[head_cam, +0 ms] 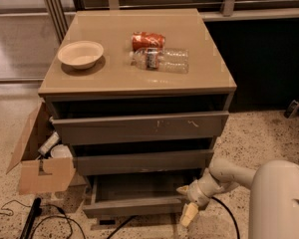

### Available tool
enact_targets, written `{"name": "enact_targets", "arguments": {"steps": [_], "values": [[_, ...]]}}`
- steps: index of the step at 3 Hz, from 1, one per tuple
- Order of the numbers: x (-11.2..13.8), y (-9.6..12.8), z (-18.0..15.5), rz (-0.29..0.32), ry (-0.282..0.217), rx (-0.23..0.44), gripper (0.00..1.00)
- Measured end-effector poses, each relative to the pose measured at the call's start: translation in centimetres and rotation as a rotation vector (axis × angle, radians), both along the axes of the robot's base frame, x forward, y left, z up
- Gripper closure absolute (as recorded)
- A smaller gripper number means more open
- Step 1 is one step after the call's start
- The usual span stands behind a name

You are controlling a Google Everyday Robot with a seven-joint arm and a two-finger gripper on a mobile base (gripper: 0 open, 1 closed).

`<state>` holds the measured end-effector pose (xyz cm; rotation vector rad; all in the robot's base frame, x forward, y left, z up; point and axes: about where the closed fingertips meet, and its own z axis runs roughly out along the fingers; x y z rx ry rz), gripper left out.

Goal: Close bottom drawer

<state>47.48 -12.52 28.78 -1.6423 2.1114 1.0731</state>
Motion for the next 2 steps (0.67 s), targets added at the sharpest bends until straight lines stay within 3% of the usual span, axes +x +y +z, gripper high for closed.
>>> {"name": "enact_targets", "arguments": {"steps": [1,2], "values": [[-0.5,0.0,0.0,0.001,0.006,0.003,0.00],[0.7,0.2,-0.8,0.000,0.017,-0.013,0.00]]}}
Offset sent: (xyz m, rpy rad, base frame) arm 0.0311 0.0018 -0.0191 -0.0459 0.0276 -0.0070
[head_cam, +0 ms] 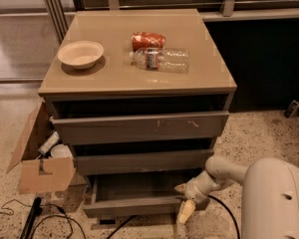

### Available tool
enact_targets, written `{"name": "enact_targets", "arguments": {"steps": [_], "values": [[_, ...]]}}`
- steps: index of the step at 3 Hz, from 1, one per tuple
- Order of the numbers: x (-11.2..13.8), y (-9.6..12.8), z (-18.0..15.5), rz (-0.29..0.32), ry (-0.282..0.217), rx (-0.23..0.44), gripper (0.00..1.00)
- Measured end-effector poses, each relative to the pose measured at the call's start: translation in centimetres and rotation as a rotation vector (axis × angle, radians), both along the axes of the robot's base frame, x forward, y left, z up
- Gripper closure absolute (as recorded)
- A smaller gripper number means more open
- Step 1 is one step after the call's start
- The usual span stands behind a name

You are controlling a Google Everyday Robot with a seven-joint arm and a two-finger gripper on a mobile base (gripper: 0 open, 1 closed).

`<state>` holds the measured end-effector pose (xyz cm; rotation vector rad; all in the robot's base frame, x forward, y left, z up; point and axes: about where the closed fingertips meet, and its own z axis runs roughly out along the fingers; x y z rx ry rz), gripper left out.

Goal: Close bottom drawer

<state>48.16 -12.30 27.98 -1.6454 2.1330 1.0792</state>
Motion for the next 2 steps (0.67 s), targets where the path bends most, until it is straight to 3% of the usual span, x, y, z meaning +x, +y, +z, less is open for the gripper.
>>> {"name": "enact_targets", "arguments": {"steps": [1,2], "values": [[-0.4,0.2,-1.0,0.013,0.021,0.008,0.00],[-3.6,0.2,-1.6,0.011,0.034,0.053,0.02]]}}
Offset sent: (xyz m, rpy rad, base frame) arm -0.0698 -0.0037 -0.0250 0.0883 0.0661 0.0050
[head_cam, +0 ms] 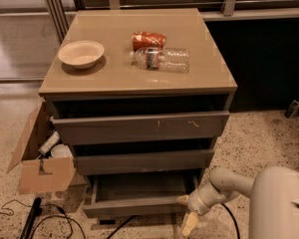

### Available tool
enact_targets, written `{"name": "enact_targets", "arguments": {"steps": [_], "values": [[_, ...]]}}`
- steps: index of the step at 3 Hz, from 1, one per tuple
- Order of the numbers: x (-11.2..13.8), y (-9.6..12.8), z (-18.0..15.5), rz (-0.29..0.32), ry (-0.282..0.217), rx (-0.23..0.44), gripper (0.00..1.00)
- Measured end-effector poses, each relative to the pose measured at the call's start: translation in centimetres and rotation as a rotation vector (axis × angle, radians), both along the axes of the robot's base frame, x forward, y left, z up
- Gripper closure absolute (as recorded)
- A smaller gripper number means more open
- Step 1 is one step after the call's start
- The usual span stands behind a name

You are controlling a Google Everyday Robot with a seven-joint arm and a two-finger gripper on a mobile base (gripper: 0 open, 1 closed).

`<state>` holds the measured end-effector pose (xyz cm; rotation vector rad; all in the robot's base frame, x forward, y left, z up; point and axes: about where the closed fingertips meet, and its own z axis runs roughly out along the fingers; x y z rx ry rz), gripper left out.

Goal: Close bottom drawer

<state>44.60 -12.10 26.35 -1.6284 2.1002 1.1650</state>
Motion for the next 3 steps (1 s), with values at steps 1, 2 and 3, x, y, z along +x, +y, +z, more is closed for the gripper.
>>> {"name": "enact_targets", "arguments": {"steps": [1,2,3], "values": [[-2.91,-0.12,0.31,-0.005,0.002,0.035,0.03],[-3.26,-0.15,0.27,-0.006,0.006,0.037,0.21],[-3.37,-0.05,0.33,-0.005,0.004,0.034,0.52]]}}
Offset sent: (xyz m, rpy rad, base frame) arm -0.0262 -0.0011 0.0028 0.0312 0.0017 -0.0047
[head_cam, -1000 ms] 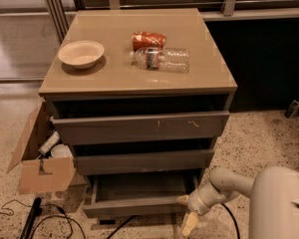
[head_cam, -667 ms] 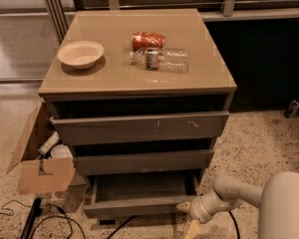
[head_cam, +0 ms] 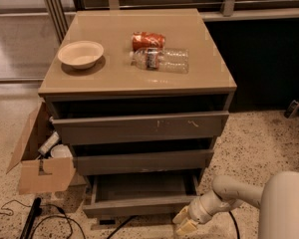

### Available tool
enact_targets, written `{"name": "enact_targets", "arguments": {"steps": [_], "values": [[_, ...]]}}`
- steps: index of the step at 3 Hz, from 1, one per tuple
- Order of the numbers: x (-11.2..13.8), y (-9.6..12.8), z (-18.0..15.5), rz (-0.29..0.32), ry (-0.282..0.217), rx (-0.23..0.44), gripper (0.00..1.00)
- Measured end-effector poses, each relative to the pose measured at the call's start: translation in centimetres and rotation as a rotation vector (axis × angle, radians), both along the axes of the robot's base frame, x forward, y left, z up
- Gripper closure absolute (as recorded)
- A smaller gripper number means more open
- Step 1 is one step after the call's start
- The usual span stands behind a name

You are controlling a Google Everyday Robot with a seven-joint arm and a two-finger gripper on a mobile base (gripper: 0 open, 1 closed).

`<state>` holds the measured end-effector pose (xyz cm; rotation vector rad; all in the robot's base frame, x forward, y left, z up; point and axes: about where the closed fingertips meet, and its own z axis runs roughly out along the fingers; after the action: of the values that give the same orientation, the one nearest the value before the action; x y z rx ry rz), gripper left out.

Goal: Close bottom drawer

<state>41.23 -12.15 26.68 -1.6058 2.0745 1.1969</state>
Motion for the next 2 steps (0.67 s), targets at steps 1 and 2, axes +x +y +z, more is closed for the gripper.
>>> {"name": "enact_targets", "arguments": {"steps": [1,2], "values": [[-0.6,0.5,0.4,0.002,-0.011,-0.016,0.75],[0.5,1.0,-0.4,-0.012,0.010,-0.038,0.98]]}}
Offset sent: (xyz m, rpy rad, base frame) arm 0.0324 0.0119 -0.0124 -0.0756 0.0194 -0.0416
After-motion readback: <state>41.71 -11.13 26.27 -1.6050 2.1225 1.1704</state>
